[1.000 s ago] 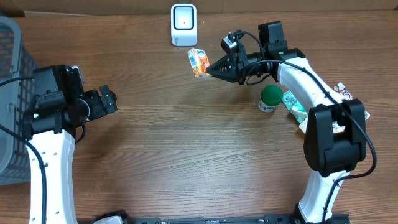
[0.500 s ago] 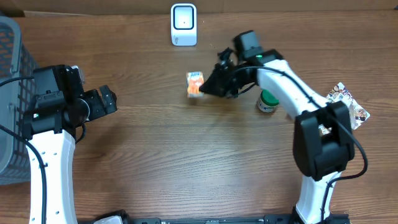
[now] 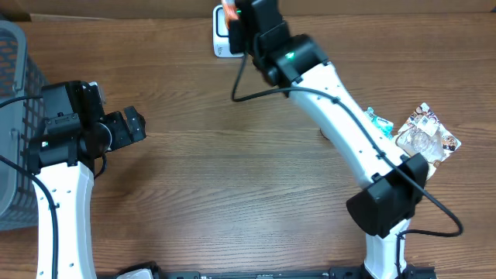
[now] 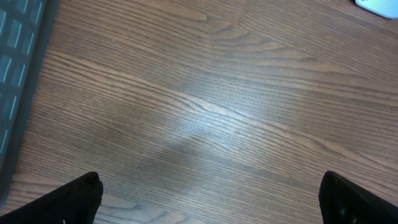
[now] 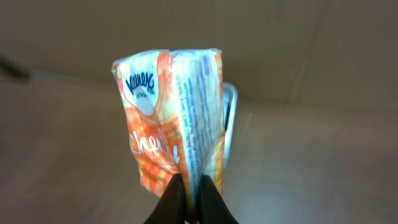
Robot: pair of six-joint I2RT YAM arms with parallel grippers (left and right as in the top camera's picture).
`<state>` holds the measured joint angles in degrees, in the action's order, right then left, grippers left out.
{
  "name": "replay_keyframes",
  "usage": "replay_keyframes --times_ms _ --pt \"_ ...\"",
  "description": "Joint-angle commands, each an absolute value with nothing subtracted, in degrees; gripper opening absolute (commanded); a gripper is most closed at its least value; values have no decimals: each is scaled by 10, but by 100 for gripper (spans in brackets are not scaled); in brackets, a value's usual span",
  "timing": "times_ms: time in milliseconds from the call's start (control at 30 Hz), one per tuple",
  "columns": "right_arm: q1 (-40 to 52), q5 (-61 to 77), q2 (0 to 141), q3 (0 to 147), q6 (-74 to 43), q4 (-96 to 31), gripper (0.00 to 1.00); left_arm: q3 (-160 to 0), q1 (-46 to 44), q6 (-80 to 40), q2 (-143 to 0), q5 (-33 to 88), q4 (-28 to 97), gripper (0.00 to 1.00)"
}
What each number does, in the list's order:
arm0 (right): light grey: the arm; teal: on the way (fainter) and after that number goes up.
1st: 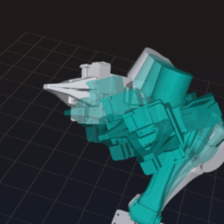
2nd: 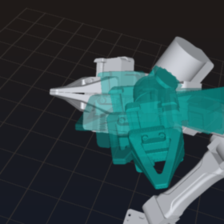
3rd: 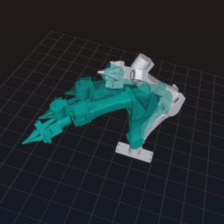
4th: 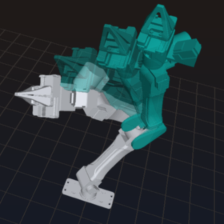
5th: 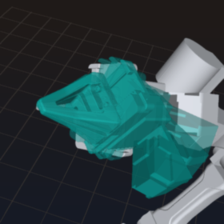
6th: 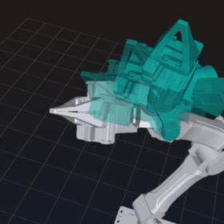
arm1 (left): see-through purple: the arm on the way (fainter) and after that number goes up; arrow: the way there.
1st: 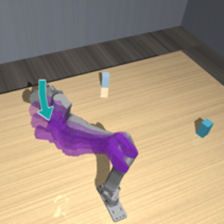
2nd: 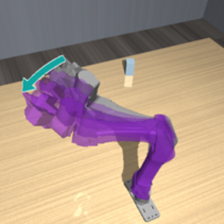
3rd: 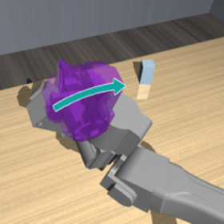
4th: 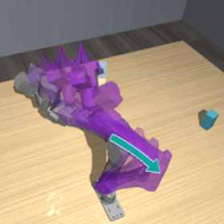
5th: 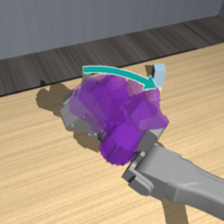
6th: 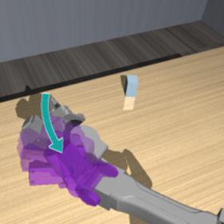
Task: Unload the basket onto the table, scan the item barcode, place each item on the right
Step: 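Hold the orange packet under the scanner with the right gripper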
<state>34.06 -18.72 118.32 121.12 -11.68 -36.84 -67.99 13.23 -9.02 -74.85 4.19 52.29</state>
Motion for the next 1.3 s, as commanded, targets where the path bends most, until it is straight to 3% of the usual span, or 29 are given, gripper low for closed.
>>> replay_keyframes --times_ms 0,233,567,1267 --pt "354 -341 1222 1214 34 -286 4 -692 133 -94 -739 38 522 100" --pt "348 -359 1335 1214 255 -89 4 -692 133 -94 -739 38 522 100" --pt "344 -360 1468 1214 456 19 4 -692 133 -94 -739 38 522 100" --pt "335 -385 1479 1215 470 64 4 -692 133 -94 -739 38 522 99"
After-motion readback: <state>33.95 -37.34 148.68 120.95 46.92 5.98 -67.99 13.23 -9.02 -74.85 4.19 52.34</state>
